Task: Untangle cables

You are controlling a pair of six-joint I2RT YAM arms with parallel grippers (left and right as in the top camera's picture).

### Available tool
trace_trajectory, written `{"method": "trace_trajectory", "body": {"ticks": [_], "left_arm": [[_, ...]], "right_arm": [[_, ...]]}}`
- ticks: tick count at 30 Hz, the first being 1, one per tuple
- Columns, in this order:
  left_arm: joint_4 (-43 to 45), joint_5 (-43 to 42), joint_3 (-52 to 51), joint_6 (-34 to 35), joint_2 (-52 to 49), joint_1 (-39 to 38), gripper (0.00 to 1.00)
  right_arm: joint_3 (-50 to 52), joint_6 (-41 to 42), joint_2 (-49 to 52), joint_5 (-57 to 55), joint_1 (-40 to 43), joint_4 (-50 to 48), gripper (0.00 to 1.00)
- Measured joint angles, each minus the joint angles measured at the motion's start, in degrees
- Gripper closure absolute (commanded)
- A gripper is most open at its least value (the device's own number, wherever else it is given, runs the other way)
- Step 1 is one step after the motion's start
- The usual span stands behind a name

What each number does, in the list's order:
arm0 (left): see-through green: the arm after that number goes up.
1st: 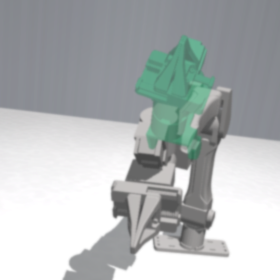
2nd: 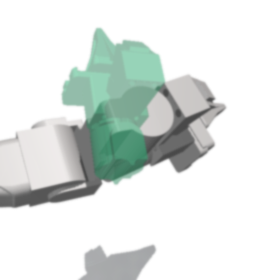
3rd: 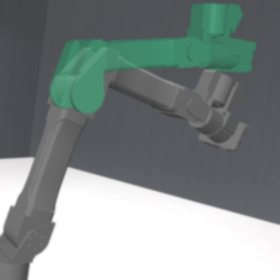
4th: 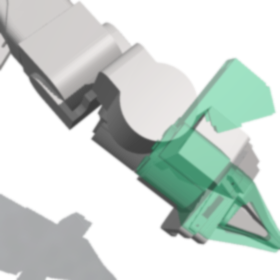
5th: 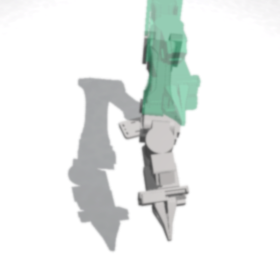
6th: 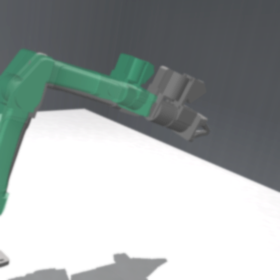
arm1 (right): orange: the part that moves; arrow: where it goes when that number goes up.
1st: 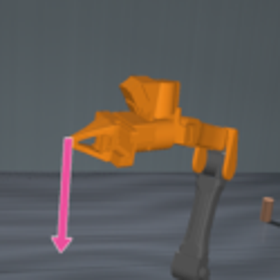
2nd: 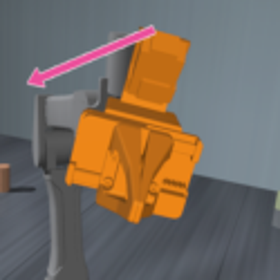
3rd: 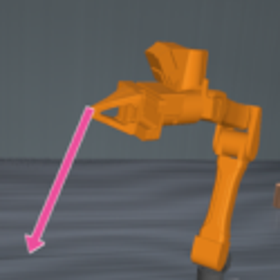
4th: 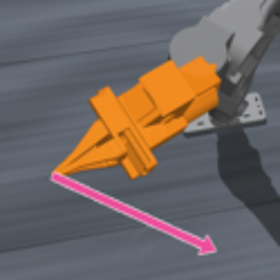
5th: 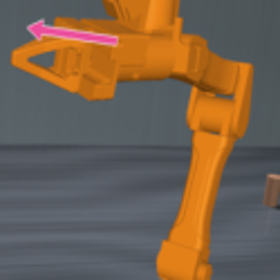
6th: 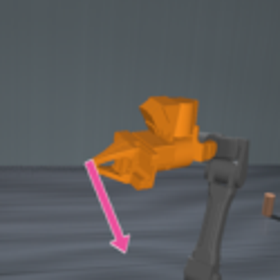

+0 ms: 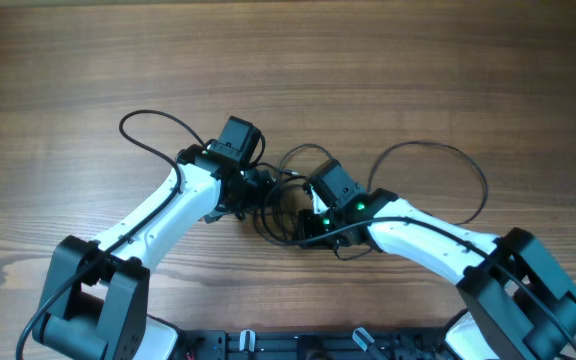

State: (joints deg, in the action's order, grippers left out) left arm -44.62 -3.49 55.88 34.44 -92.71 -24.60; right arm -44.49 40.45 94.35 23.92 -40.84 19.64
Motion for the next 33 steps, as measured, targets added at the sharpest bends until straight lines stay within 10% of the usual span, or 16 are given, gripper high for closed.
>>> {"method": "trace_trajectory", "body": {"ticks": [33], "left_arm": [[0.7,-0.9,0.0,0.0,0.0,0.0,0.09]], "right_arm": [[-1.7,-6.3,0.2,2.6,3.4,3.5,0.77]]}}
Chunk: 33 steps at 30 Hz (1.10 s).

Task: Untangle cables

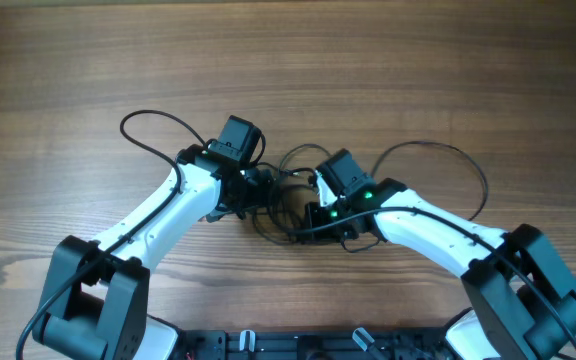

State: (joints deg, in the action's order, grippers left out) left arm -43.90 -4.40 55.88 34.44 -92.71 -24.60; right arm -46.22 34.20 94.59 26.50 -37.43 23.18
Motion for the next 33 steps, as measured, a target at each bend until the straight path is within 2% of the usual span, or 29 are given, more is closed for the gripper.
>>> {"method": "trace_trajectory", "body": {"ticks": [12,20,25,29,31,33], "left_arm": [[-0.1,0.0,0.0,0.0,0.0,0.0,0.09],[-0.2,0.0,0.0,0.0,0.0,0.0,0.09],[-0.3,-0.2,0.0,0.0,0.0,0.0,0.08],[-0.4,-2.6,0.0,-0.3,0.0,0.0,0.09],[-0.5,-4.5,0.0,-1.6,0.0,0.0,0.16],[-0.7,-5.4,0.0,-3.1,0.0,0.0,0.16]], "right_arm": [[0.0,2.4,0.5,-1.5,-1.5,0.5,0.80],[0.0,3.2,2.2,-1.4,-1.5,-1.0,0.96],[0.0,3.5,2.3,-1.4,-1.5,-1.7,0.96],[-0.3,1.4,2.3,4.7,-0.2,-3.6,0.96],[-2.5,-1.6,2.3,11.7,3.0,-2.9,0.96],[-5.4,-3.1,1.7,16.0,6.1,-1.6,0.96]]}}
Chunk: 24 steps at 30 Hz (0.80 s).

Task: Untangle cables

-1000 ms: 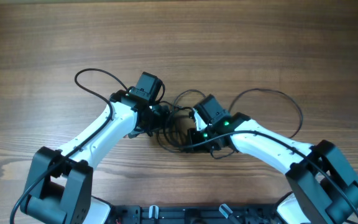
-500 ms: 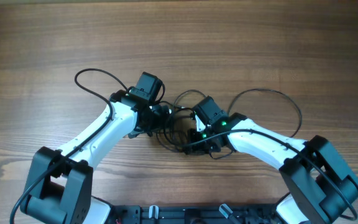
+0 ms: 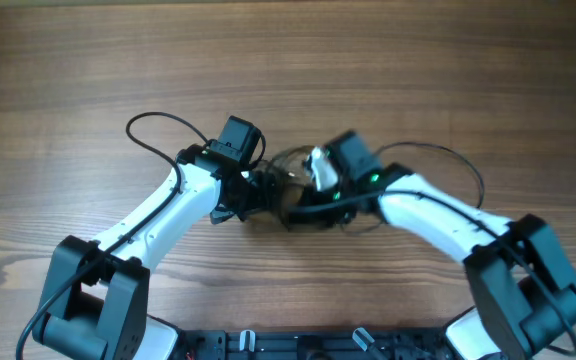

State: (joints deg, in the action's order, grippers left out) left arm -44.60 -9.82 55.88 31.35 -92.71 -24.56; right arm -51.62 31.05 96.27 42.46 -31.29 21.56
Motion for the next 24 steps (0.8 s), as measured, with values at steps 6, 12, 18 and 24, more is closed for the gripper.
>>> {"method": "trace_trajectory", "body": {"ticks": [6,12,18,24], "left_arm": [[1.5,-11.5,0.0,-6.1,0.0,8.5,0.06],[8.4,-32.7,0.0,-13.0,0.0,19.8,0.00],[10.9,-50.2,0.0,-18.2,0.7,27.3,0.02],[7.9,-56.5,0.0,-21.6,1.0,24.5,0.37]], "right_arm": [[-4.0,-2.5,-5.4,6.1,8.1,1.8,0.96],[-4.1,-2.5,-5.5,7.7,8.4,2.6,0.96],[-4.1,-1.0,-5.5,8.4,8.4,0.9,0.96],[-4.1,8.9,-5.5,10.5,8.4,-11.1,0.96]]}}
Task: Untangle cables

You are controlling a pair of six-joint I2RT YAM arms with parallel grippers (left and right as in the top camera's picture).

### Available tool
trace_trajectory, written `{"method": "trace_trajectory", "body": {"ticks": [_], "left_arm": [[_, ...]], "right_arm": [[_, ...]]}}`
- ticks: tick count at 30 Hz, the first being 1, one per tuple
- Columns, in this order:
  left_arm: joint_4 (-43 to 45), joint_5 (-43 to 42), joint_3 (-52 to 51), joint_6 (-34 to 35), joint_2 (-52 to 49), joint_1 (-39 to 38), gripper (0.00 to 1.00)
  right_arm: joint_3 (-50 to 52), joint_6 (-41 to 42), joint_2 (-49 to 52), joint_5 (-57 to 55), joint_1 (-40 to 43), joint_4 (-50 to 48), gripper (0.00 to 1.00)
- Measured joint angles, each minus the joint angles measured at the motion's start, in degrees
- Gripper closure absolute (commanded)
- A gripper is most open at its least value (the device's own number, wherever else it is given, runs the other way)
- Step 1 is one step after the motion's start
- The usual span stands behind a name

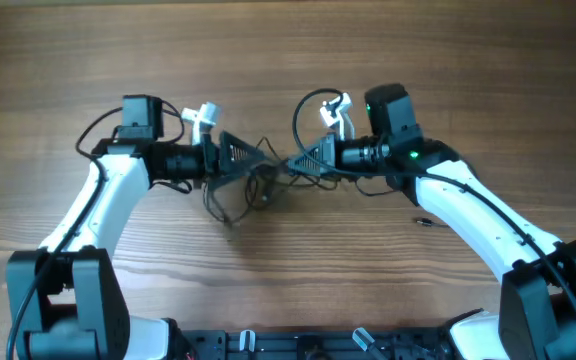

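Note:
In the overhead view a tangle of thin black cables (230,203) hangs and lies between my two arms at the table's middle. My left gripper (259,158) points right, its fingers closed to a tip on a cable strand. Facing it, my right gripper (293,163) points left, also closed on a strand. The two tips are a short gap apart. A cable loop (299,110) arches up beside the right gripper. Another strand (90,143) curves behind the left wrist.
A small black plug end (423,221) lies on the wooden table (288,50) under the right forearm. Both arm bases sit at the near edge. Bare wood stretches across the far side of the table.
Both arms have swung outward and turned sideways, grippers now facing each other. The tangle sits pulled in between them. The big loops at far left and far right are gone from the table.
At first both grippers were down in the tangle at the middle, with wide loops lying to the left and right. The right gripper then shifted up and toward the left one. Now both arms are spread, holding strands tip to tip.

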State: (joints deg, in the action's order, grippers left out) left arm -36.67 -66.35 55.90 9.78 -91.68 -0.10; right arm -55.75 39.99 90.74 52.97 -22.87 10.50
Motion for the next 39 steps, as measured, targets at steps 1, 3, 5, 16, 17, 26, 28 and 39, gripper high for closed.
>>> {"method": "trace_trajectory", "body": {"ticks": [1,3,5,16,17,26,28,39], "left_arm": [[-0.4,-0.4,0.0,-0.3,0.0,-0.7,0.38],[-0.9,-1.1,0.0,-0.8,0.0,-2.1,0.38],[-0.9,-1.3,0.0,-0.8,0.0,-2.4,0.31],[-0.6,-5.2,0.1,-1.2,4.4,0.7,0.62],[-1.3,-5.1,0.1,-1.3,4.4,-0.4,0.63],[-2.1,-0.6,0.1,9.6,4.4,-6.9,0.36],[-2.1,0.8,0.1,11.8,4.4,-7.7,0.37],[11.2,7.0,0.0,21.4,4.4,-7.8,0.51]], "right_arm": [[0.0,2.1,0.0,0.0,0.0,-0.6,0.96],[0.0,7.1,0.0,0.0,0.0,-0.8,0.96],[0.0,9.7,0.0,-0.6,0.0,-0.7,0.96],[0.0,19.5,0.0,-4.6,0.0,-0.5,0.96],[0.0,20.3,0.0,-4.6,0.0,-0.5,0.96],[0.0,28.0,0.0,-0.5,0.0,-7.0,0.96],[0.0,29.0,0.0,0.9,0.0,-8.0,0.96],[0.0,30.3,0.0,5.4,0.5,-8.9,0.96]]}}
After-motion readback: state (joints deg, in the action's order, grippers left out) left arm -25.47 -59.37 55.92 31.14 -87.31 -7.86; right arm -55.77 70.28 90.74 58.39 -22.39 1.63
